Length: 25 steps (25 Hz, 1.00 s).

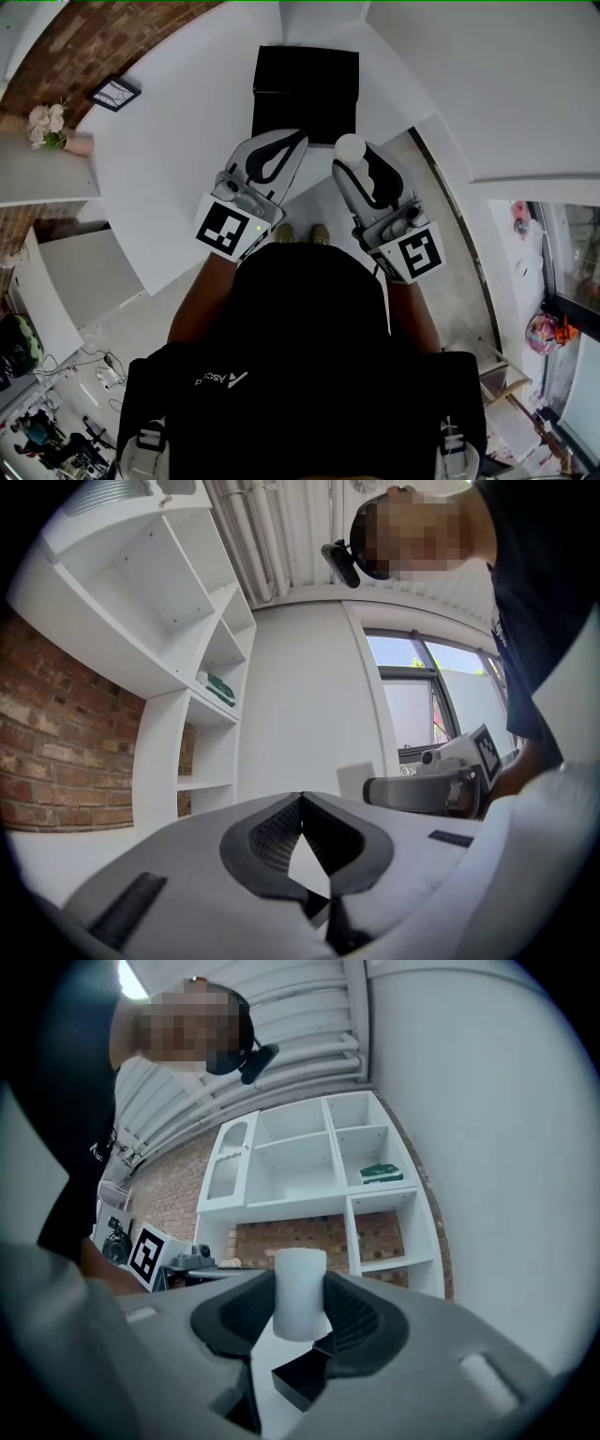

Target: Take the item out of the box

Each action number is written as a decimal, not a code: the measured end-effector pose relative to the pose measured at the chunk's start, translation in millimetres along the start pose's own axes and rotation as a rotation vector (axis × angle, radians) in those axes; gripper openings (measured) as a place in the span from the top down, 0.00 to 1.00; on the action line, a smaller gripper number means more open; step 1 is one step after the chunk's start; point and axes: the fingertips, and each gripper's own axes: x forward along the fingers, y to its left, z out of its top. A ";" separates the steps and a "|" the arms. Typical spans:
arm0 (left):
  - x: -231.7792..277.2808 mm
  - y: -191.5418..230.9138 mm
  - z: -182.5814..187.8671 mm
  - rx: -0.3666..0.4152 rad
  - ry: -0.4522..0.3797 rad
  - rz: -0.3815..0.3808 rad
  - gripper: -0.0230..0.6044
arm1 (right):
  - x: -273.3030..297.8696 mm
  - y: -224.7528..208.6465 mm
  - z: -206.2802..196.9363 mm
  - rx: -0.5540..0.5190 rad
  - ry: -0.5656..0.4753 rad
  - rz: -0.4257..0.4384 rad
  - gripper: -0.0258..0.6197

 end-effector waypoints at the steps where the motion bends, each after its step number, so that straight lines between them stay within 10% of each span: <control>1: -0.5 -1.0 1.2 0.001 -0.003 0.003 0.97 | -1.4 0.7 0.1 -0.002 -0.002 0.002 0.70; 25: -2.7 -7.7 2.8 0.007 -0.018 0.010 0.97 | -9.5 5.3 -4.3 -0.001 -0.004 0.016 0.71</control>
